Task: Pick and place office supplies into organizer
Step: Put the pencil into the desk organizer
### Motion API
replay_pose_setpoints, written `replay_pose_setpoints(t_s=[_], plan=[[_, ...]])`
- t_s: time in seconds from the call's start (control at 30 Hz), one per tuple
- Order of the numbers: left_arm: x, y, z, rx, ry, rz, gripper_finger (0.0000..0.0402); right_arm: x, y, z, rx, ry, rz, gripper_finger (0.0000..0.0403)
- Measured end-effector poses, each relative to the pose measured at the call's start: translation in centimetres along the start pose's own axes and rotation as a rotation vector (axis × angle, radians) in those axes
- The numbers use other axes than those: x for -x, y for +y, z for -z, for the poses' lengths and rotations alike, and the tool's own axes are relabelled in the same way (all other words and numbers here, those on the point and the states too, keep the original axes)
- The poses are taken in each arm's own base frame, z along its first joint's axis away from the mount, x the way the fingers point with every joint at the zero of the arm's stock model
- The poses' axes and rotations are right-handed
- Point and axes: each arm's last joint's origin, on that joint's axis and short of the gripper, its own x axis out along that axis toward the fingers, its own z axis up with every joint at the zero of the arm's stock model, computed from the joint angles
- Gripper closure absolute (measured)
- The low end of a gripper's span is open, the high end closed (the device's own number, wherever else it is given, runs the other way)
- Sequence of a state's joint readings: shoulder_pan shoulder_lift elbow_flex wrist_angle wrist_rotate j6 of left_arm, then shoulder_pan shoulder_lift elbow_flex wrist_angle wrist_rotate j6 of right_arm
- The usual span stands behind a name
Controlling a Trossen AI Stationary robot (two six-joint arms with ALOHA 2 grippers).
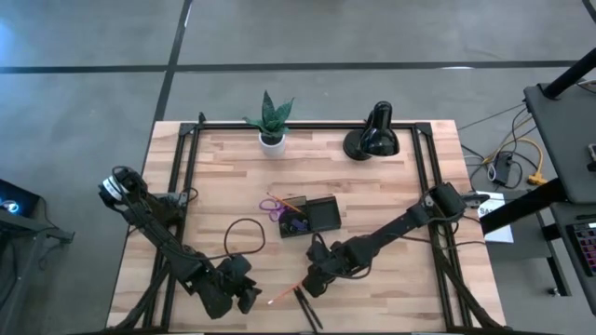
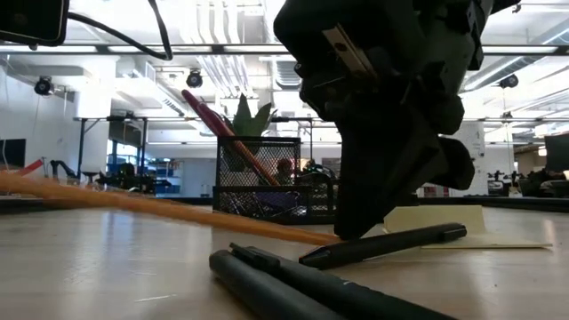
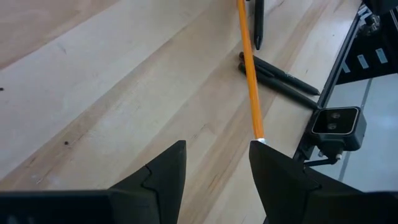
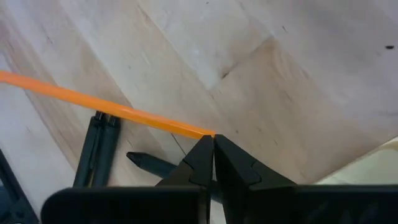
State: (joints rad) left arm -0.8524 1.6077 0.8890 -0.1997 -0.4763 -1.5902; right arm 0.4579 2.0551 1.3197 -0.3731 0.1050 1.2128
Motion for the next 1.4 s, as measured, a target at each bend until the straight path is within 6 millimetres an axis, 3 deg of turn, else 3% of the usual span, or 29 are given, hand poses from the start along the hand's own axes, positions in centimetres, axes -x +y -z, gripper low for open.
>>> replay_pose_setpoints(t_s=[0.33, 0.7, 1.1, 1.4], plan=[[0.2, -0.7, -0.1, 0.01, 0.001, 0.029, 0.024, -0.2, -0.2, -0.2, 0.004, 0.004, 0.009, 0.0394], [0.4, -2.8, -0.2, -0.239, -0.015, 0.088, 0.024, -0.2, -0.3, -0.4, -0.001, 0.002, 0.013, 0.0394], [-3.1, -3.7, 1.7, -0.413, 0.021, -0.025, 0.024, -0.3, -0.4, -0.4, -0.003, 0.001, 0.014, 0.0394], [-3.7, -4.3, 1.9, -0.48, 0.032, -0.155, 0.024, -0.3, -0.3, -0.4, -0.007, 0.001, 0.011, 0.0394]])
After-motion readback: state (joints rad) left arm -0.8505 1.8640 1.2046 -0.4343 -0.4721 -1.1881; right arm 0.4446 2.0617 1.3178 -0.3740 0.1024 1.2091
